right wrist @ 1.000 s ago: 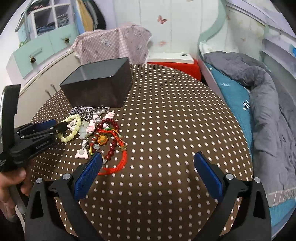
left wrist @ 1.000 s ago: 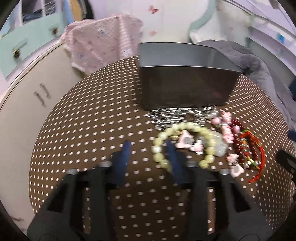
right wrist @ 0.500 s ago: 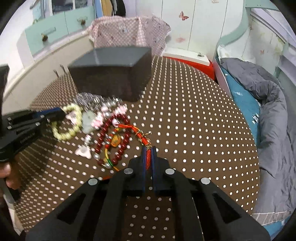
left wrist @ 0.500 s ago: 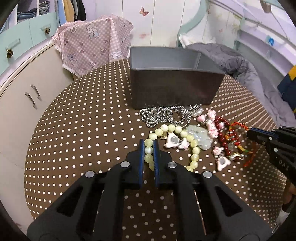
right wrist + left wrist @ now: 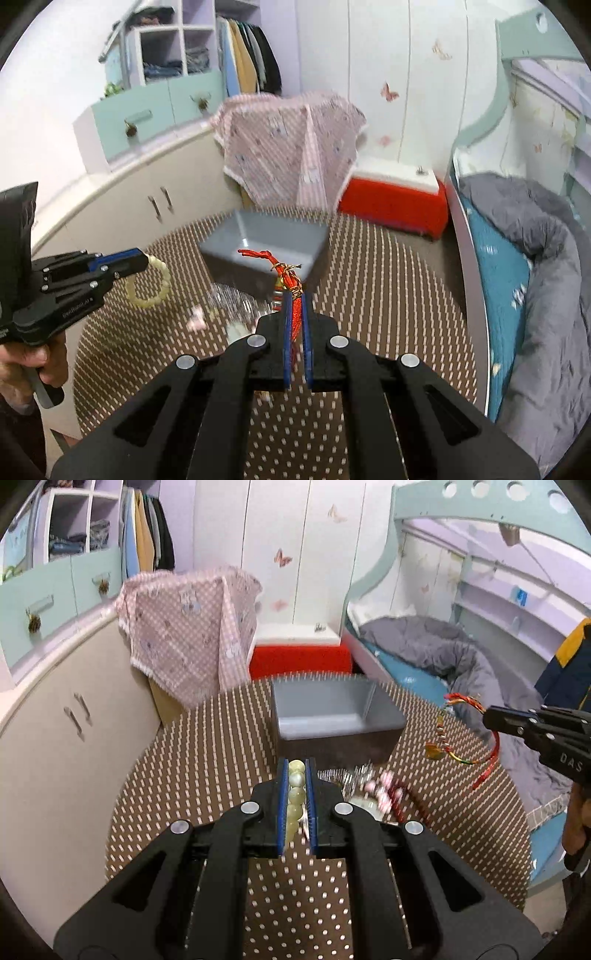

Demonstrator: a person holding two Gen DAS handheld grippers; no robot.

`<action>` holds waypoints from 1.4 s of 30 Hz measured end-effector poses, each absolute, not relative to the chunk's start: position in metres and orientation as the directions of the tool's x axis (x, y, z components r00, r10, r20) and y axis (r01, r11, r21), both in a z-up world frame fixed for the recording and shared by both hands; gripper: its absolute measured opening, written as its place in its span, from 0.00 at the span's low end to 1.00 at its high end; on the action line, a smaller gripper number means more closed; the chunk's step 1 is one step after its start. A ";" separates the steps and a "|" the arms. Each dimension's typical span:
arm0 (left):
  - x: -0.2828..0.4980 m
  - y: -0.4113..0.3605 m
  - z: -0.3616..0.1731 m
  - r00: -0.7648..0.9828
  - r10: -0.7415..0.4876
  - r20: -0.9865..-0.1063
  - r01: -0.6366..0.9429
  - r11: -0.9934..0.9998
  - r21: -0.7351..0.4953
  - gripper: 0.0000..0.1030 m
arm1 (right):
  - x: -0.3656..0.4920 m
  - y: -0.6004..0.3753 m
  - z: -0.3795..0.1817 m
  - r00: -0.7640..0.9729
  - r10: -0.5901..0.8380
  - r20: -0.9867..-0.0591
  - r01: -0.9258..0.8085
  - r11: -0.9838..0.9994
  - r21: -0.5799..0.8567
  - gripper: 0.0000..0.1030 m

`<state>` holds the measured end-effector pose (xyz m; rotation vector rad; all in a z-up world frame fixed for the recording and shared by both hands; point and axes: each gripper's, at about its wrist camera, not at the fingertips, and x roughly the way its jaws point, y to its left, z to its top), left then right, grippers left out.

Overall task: Organize jewelry
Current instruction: 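Drop the green bracelet into the tin with left gripper while right drops red string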

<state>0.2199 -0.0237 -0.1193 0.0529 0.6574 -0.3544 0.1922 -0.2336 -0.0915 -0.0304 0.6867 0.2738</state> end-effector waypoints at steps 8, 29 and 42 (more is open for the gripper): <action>0.243 -0.036 -0.069 0.787 -0.344 -0.512 0.382 0.924 -0.033 0.09 | 0.234 -0.227 -0.053 0.771 0.289 -0.567 -0.308 0.949 0.064 0.03; 0.293 -0.022 -0.075 0.822 -0.217 -0.527 0.214 0.975 -0.067 0.94 | 0.286 -0.268 -0.078 0.773 0.272 -0.573 -0.136 0.954 0.268 0.92; 0.236 0.004 -0.084 0.833 -0.230 -0.504 0.242 0.969 -0.043 0.94 | 0.186 -0.258 -0.058 0.840 0.059 -0.539 0.013 0.992 0.128 0.92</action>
